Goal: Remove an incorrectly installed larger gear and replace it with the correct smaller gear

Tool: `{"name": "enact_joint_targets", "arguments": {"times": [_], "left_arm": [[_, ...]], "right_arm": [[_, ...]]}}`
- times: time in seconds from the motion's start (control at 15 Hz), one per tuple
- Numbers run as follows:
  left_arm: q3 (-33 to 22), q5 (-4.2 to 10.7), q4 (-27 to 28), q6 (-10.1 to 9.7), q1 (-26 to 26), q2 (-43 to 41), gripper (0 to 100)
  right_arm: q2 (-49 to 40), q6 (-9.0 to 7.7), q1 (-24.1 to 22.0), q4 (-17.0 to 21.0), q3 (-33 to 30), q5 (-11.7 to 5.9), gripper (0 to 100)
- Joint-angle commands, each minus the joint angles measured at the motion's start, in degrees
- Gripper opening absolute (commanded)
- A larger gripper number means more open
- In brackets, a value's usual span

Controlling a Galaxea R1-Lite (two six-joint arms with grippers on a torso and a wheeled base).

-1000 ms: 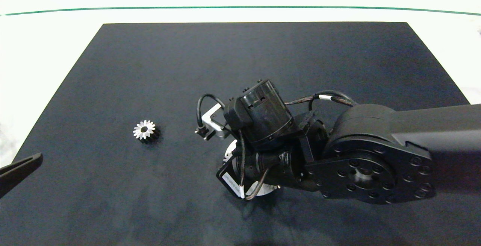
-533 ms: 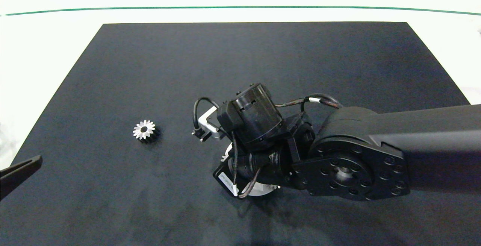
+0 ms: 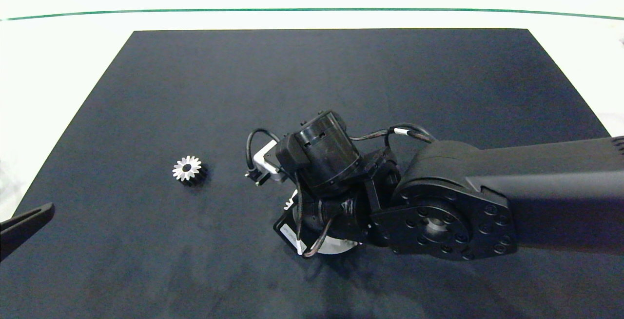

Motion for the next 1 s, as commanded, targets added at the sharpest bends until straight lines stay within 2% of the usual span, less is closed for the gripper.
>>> {"name": "enact_joint_targets", "arguments": {"times": [0.07,0.13,0.67,0.87,1.0], "left_arm": [[0.0,0.05,0.1,0.06,0.0,0.0,100],[0.0,0.05,0.1,0.06,0.0,0.0,100],[-0.1,0.05,0.1,0.06,0.0,0.0,100],[-0.2,0.05,0.1,0.06,0.1,-0.1,100],[-0.1,0.4,0.1,0.06,0.3,-0.5,100]], "right_arm": [[0.0,-0.14,0.0,0.2,0.3,-0.51,25],[0.0,-0.14,0.0,0.2,0.2,-0.51,100],[-1.6,0.56,-0.4,1.4,0.6,-0.42,100],[-5.6,2.67,-2.0,3.9,0.9,-0.95,100],[-9.5,3.02,-3.0,4.6,2.8,-1.48,100]]}}
